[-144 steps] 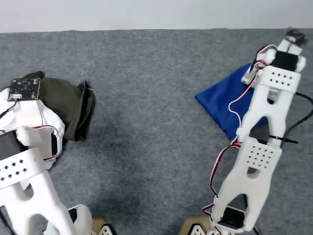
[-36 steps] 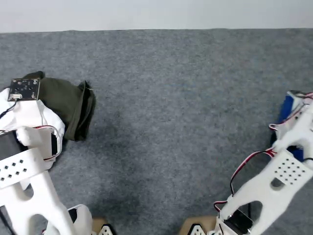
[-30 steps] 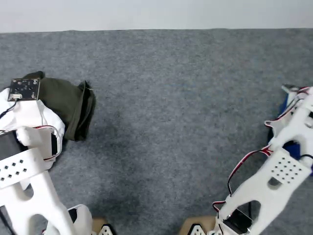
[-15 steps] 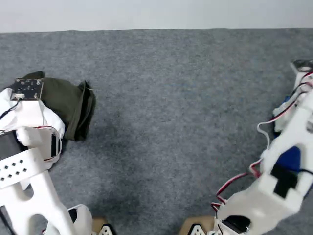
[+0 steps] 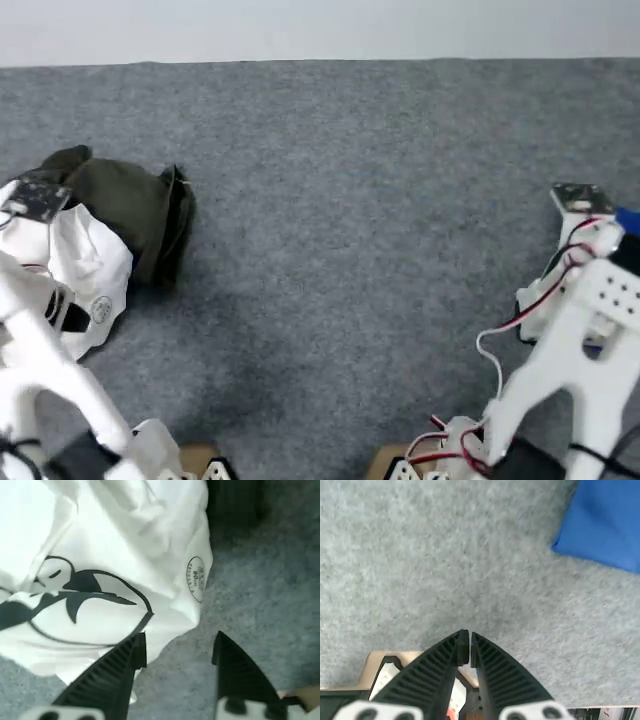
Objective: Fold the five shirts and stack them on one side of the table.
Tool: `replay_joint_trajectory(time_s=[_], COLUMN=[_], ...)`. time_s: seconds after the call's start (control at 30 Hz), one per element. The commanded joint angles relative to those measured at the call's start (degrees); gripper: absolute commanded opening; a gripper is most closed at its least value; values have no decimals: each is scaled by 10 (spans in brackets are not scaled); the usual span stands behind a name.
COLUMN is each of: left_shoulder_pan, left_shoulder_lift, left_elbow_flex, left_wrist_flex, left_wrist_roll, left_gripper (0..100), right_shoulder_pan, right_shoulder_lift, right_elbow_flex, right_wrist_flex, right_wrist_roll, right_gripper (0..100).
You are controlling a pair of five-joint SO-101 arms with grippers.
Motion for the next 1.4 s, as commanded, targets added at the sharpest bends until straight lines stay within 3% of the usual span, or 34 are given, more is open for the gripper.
replay_joint_trajectory(time_s=[0.0, 0.2, 0.4, 0.57, 0.7, 0.87, 1.1, 1.27, 1.37], left_shoulder_pan=[-7, -6, 28, 55, 99, 222, 411, 585, 651], left_shoulder_lift=[64, 168, 185, 99, -25, -127, -135, -104, -19], left_elbow_flex=[-18, -20, -27, -33, -84, -179, -265, -256, -255], left_wrist_flex=[-40, -97, -90, -55, -45, -53, -138, -186, -215], left_wrist_roll=[-62, -91, -90, -80, 18, 169, 354, 421, 451], left_gripper=[224, 209, 0, 3, 3, 4, 5, 5, 5], right_shoulder_pan=[-4, -4, -4, -4, -4, -4, -4, -4, -4], right_shoulder_lift=[-48, -83, -95, -95, -100, -100, -100, -100, -100], right_elbow_flex=[22, 56, 61, 60, 59, 59, 59, 59, 60], right_wrist_flex=[22, 23, 23, 22, 22, 23, 23, 23, 23], right_wrist_roll=[-5, -5, -5, -4, -4, -5, -4, -4, -4], right_gripper=[9, 9, 9, 9, 9, 9, 9, 9, 9])
